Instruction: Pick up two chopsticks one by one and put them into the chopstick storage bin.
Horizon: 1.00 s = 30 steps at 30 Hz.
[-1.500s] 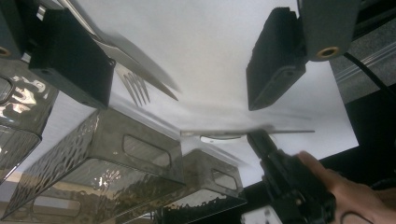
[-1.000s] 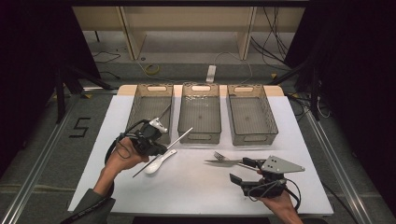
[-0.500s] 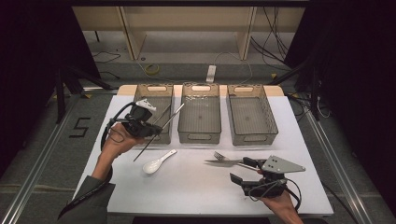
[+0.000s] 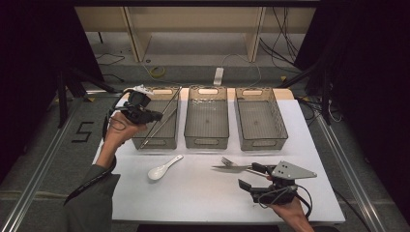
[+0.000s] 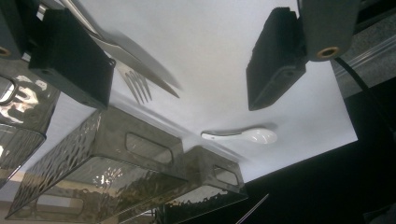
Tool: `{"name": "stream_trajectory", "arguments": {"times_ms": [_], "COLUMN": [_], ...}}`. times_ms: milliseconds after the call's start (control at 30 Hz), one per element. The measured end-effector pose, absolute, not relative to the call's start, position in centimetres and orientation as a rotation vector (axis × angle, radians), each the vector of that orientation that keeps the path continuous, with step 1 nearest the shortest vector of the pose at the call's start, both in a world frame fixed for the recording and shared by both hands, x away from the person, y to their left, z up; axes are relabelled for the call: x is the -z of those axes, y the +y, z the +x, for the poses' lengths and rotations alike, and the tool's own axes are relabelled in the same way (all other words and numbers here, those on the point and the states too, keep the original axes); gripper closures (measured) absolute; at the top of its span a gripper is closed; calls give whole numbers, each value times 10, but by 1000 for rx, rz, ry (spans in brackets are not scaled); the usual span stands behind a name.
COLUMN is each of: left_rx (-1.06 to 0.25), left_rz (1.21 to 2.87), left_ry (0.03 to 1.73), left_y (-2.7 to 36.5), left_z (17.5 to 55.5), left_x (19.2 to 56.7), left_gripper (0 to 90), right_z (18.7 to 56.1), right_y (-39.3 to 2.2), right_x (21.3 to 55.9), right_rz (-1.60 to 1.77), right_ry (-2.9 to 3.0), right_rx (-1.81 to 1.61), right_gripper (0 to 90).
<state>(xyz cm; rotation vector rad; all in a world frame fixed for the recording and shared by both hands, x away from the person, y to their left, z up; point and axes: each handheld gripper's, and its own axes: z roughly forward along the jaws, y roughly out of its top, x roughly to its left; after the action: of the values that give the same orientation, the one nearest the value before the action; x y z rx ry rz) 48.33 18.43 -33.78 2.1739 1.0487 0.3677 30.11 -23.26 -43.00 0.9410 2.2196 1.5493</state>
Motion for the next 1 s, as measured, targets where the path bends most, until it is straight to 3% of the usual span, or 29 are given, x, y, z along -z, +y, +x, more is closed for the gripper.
{"name": "stream_trajectory", "arguments": {"times_ms": [633,1000], "left_rx": [-460,-444], "left_rz": [2125,2070], "left_ry": [1144,1193], "left_y": [193,211], "left_z": [527,539], "left_x": [339,350], "left_gripper": [852,851], "right_z": [300,300], "right_y": [-232,-232], "right_x": [430,430], "right_rz": [937,934], "right_ry": [2227,2226], "right_rx": [-1558,-1562], "right_gripper": [239,239]}}
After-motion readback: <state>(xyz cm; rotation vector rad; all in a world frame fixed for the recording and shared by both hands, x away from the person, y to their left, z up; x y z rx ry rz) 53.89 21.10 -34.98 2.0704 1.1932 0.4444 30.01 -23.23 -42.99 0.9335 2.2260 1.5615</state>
